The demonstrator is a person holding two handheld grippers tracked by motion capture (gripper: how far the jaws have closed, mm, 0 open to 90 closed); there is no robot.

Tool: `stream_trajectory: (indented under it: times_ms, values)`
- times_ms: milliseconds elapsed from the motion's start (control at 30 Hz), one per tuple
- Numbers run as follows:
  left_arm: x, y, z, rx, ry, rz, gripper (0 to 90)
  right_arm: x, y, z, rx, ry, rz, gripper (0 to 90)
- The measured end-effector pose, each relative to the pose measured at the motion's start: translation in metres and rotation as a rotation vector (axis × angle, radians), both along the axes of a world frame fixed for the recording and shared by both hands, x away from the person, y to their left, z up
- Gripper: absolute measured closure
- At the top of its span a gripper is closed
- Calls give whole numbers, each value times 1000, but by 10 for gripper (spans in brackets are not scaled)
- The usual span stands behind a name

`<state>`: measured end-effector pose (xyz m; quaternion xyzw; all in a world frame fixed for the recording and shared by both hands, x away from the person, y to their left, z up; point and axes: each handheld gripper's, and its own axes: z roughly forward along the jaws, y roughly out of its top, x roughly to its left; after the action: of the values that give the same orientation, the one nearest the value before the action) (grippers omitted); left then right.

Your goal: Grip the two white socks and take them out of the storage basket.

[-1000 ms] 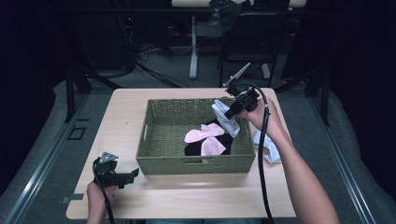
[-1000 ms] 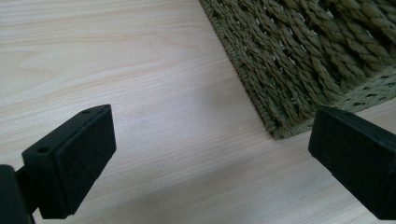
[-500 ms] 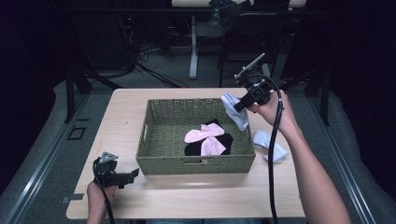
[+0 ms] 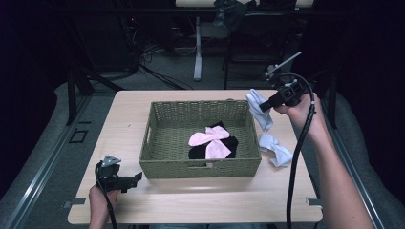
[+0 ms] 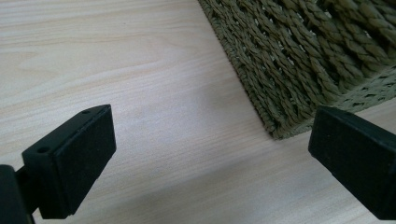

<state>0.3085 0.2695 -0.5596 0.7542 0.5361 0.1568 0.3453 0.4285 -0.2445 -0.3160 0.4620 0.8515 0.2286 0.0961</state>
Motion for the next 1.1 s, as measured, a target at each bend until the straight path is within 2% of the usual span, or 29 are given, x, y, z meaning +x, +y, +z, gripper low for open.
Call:
stream_trajectory:
  times_ms: [267,433,500,767,1100]
  values:
    - [0,0,0,2,-2,0,9,-3,-26,-5,-6,0,-63,763]
    - [0,0,0,4,2,-2,9,0,-39,-14,4,13,-105,762]
    - [0,0,0,3,2,-3,9,2,-42,-19,-15,21,-115,762]
    - [0,0,0,2,-1,-1,9,8,-52,-45,-42,64,-157,761]
    - [0,0,0,3,-1,0,9,13,-62,-91,-51,129,-195,754]
